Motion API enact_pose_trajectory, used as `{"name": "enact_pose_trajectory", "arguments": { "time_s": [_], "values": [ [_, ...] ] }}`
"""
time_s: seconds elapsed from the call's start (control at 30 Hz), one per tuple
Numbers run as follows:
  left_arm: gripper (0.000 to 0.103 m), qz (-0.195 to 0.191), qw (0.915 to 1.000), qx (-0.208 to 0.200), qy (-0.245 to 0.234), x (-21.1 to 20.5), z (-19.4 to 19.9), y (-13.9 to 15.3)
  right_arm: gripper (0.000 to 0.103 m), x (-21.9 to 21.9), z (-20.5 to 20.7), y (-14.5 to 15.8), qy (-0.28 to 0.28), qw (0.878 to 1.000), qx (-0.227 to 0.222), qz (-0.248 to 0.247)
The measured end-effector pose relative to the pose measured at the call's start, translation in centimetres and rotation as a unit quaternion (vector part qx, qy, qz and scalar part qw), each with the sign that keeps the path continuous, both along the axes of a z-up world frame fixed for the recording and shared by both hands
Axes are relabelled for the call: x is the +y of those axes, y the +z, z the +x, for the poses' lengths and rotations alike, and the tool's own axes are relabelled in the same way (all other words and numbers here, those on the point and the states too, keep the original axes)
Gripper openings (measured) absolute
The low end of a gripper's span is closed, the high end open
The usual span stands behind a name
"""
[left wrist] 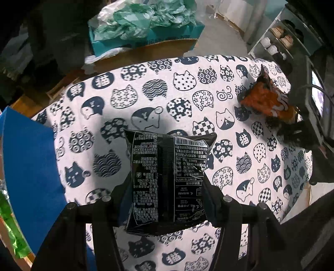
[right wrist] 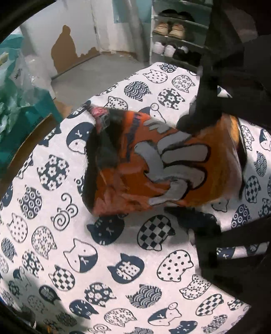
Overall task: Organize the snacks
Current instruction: 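Carry the black packet and orange bag over the cardboard box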
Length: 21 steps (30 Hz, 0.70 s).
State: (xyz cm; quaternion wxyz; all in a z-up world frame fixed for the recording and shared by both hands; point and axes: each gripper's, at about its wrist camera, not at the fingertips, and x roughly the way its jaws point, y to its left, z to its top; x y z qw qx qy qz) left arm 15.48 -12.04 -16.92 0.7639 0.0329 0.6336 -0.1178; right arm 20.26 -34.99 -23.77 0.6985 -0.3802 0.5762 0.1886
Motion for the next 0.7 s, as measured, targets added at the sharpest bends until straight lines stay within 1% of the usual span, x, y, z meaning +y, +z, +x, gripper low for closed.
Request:
{"name": "enact_pose_trajectory", "arguments": {
  "time_s": [0.1,0.17,0.3,0.37,0.7],
  "values": [
    [0.059,0.006,0.9999,-0.009,0.0,1.0,-0.7,0.8,0.043,-0.6,0.5,0.9,-0.024,0.999,0.014,0.029],
    [0.059,0.012,0.9998,-0.018,-0.001,1.5,-1.3,1.5,0.038,-0.6,0.6,1.4,-0.031,0.999,0.016,0.036],
    [0.059,0.019,0.9992,-0.036,-0.001,2.8,-2.1,2.9,0.037,0.0,-0.3,2.5,-0.034,0.998,0.02,0.045],
    [0.059,0.019,0.9988,-0.046,0.001,3.5,-2.7,3.8,0.037,0.4,-0.8,3.4,-0.036,0.997,0.017,0.058],
    [0.059,0.027,0.9952,-0.094,0.011,6.6,-6.0,7.9,0.037,2.9,-2.6,9.2,-0.044,0.991,-0.01,0.125]
  ]
}}
